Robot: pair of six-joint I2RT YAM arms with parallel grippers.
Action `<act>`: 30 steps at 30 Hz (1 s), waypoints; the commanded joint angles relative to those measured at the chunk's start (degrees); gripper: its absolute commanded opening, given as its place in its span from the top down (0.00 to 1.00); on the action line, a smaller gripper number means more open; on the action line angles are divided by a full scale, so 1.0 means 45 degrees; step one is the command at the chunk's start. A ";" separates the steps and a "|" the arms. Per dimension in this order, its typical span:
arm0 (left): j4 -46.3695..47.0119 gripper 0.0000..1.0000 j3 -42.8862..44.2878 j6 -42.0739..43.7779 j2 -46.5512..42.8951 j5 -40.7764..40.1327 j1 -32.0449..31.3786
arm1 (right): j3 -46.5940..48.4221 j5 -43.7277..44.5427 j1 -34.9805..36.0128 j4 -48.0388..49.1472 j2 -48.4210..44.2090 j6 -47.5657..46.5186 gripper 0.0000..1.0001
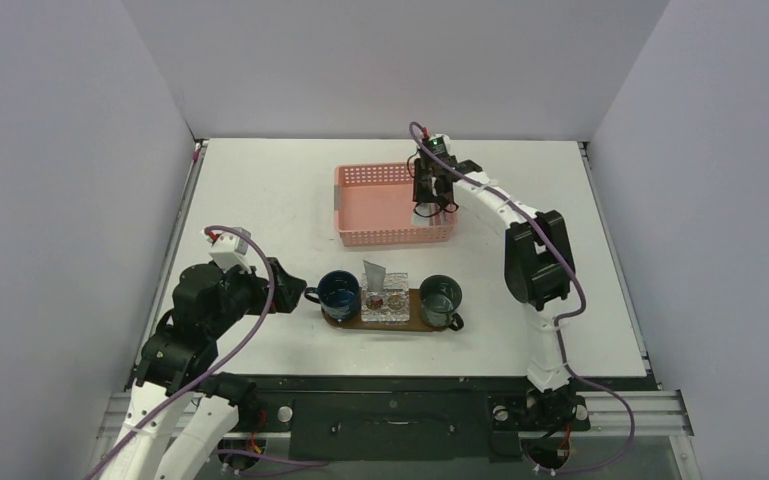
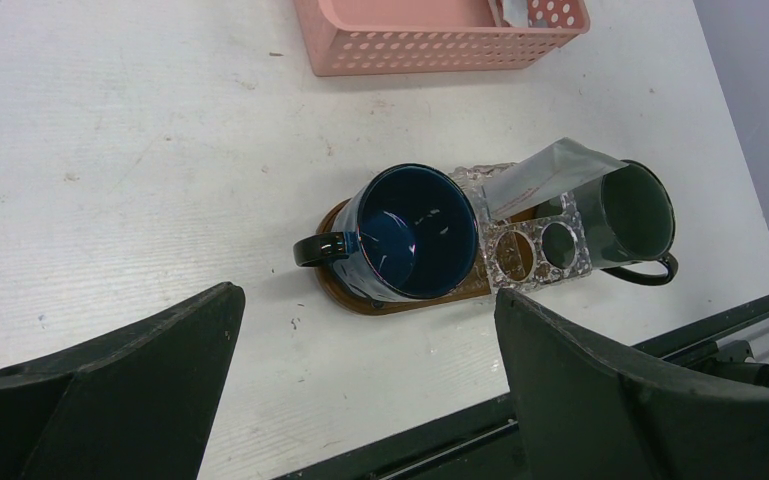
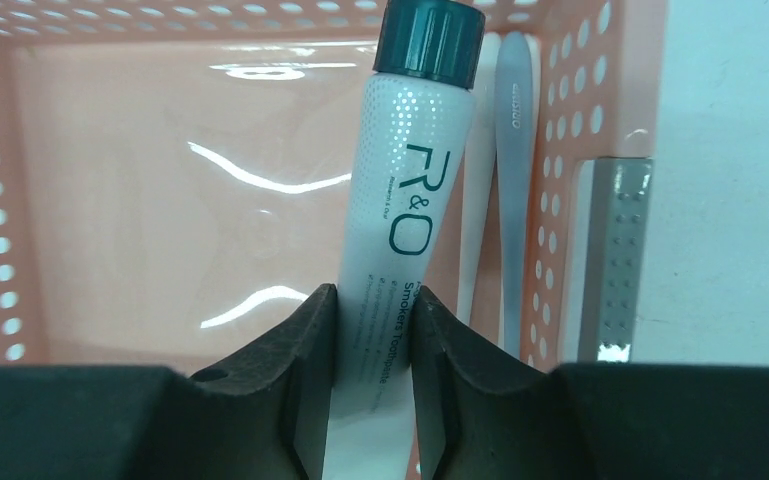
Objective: Prepare toiletry sets of a toothbrush and toothpaste on the tray
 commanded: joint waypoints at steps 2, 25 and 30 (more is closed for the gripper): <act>0.0489 0.04 0.0099 -0.0007 0.0067 0.0102 0.0092 | -0.0339 -0.0027 0.0078 0.1474 -0.1871 -0.0200 0.88; 0.0755 0.04 0.0217 0.0008 0.0580 0.1262 0.0215 | -0.6232 0.0587 0.2896 0.3085 -0.9621 -0.4345 0.88; 0.1419 0.04 0.0340 -0.0614 0.0870 0.2263 0.0215 | -0.7116 0.0580 0.3622 0.2535 -1.1604 -0.5119 0.88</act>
